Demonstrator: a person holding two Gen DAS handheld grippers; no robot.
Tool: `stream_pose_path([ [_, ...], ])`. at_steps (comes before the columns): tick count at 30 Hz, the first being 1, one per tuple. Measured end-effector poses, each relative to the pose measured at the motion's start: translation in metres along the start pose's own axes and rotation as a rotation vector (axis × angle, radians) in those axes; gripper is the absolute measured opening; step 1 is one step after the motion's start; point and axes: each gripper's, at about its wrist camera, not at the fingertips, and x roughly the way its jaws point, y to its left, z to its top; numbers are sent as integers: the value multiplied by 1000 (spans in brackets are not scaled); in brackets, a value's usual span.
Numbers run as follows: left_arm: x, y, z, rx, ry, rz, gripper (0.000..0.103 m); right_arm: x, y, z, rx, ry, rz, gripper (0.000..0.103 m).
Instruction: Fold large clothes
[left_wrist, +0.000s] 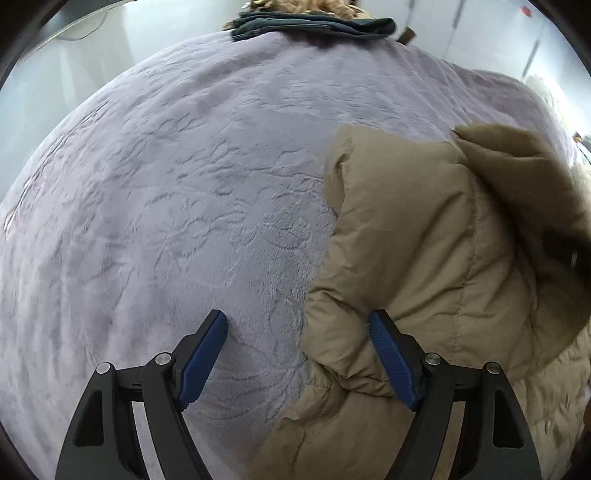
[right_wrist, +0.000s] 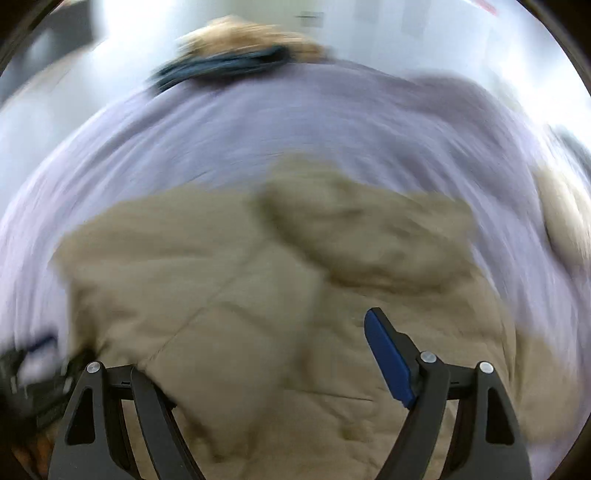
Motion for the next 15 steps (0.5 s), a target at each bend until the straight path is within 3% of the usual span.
stream_pose_path([
  [2,-6,6,12,-24,7,-93,81,2,-44,-4,198,32,45,85],
  [4,-9,17,27,-58,-4,-212,81,5,-81,-17,340,68,152,85],
  [6,0,26,50,-108,2,-307,81,7,-98,-28,381,85,227,85],
  [9,36,33,82,-204,99,-457,81,12,-107,-34,406,89,285,84],
  [11,60,29,97,-251,146,-507,81,18,-113,-36,476,95,336,75],
  [12,67,24,102,-260,152,-528,80,24,-116,-37,522,111,361,65],
  [13,69,17,106,-254,141,-539,71,27,-119,-37,549,124,374,47],
  [14,63,8,106,-226,114,-538,55,30,-120,-39,568,140,375,35],
  [15,58,-3,105,-185,102,-531,30,34,-121,-41,575,157,364,16],
])
